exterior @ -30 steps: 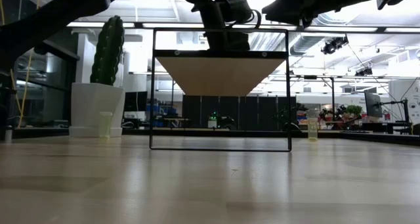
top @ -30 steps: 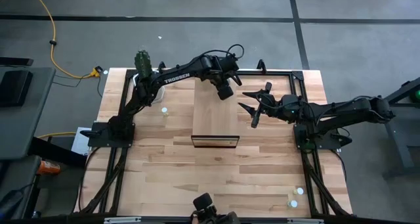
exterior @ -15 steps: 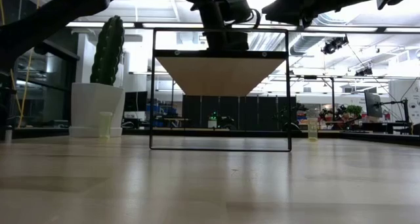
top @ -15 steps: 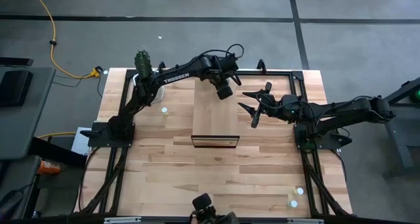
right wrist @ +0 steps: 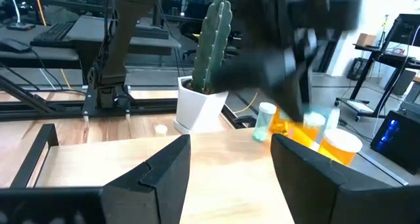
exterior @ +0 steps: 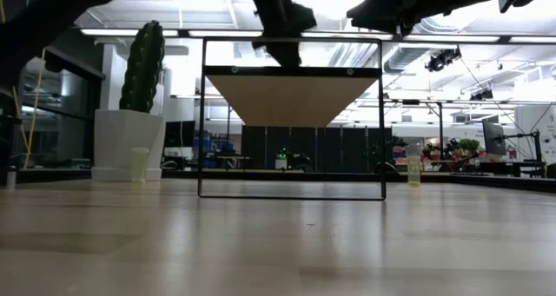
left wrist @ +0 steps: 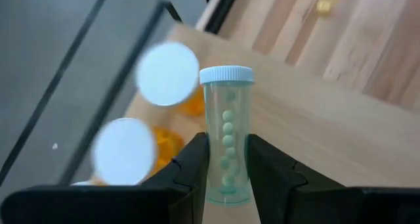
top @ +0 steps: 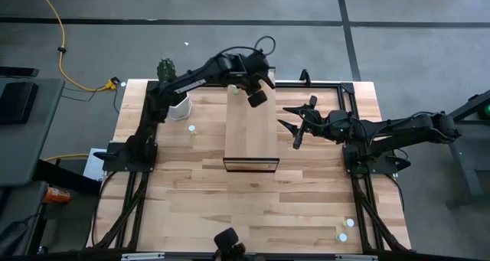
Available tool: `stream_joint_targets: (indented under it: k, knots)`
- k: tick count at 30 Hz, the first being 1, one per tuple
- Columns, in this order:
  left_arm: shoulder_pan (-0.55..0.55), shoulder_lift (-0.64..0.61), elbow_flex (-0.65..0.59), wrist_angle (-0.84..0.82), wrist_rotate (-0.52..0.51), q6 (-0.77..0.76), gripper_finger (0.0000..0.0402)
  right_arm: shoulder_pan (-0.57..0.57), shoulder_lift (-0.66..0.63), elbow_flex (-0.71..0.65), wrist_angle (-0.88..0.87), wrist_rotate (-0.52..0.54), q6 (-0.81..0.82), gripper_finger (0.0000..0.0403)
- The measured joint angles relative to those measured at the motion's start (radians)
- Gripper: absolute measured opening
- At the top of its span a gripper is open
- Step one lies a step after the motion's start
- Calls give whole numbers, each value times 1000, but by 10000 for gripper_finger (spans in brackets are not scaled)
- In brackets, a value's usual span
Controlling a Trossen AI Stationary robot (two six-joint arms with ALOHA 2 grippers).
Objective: Pick and place medicine bottles onto shelf by color
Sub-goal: Put the left green pill bottle on the shelf aligned with the other green pill bottle
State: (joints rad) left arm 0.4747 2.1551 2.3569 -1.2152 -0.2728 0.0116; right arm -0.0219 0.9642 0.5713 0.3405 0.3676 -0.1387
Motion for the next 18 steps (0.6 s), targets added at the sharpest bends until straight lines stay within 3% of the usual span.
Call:
stream_joint_targets:
  k: [3,11,18]
  knots:
    - [-7,-56,0,1,15,-1,83,0,0,0,0,0,6,204]
    - [-42,-160,-40,72,181,5,83,0,0,0,4,0,30,204]
    - [-78,-240,-263,199,238,38,83,0,0,0,-1,0,30,204]
